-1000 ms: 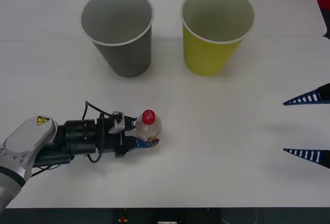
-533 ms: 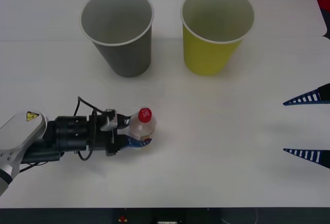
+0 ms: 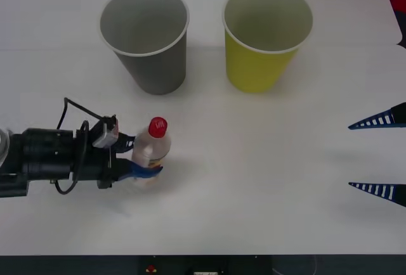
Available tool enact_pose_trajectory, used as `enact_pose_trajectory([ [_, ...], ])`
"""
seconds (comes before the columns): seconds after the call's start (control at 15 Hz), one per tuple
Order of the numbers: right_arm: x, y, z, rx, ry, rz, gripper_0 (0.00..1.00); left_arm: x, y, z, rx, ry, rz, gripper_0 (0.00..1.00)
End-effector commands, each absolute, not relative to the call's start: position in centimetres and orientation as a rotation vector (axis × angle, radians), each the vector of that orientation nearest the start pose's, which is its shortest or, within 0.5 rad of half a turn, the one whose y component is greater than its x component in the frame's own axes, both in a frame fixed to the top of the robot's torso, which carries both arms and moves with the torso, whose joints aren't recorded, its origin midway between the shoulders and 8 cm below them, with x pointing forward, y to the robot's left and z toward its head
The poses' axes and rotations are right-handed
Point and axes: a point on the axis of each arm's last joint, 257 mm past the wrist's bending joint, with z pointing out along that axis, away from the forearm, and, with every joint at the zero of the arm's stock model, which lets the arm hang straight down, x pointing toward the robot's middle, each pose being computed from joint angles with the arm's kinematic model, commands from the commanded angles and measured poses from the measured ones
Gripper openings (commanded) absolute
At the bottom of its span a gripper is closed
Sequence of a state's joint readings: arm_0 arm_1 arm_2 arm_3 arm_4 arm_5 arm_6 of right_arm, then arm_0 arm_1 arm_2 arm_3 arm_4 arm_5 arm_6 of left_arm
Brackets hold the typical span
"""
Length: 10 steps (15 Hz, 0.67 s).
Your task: Put the can into the green bin and the plastic bottle into the gray bin
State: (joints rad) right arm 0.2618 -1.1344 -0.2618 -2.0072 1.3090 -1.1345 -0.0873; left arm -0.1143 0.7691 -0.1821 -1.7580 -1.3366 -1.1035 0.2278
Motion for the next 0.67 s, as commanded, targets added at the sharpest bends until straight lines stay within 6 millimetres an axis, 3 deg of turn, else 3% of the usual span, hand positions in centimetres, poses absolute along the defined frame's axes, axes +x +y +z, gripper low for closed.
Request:
enact_pose_trajectory([
  [0.07,34.1,-28.6,-16.7,-1.634,1.596,0.209,1.0,36.9,13.7,-19.4,1.344,1.65,-0.727,0.0],
  [0.33,34.1,-28.6,-16.7,-1.634,1.596,0.209,1.0,36.3,14.9,-15.7,1.252,1.783,-0.76,0.0],
  [0.67,34.1,-28.6,-16.7,-1.634,1.596,0.209,1.0,36.3,14.8,-10.2,1.088,1.886,-0.769,0.0],
])
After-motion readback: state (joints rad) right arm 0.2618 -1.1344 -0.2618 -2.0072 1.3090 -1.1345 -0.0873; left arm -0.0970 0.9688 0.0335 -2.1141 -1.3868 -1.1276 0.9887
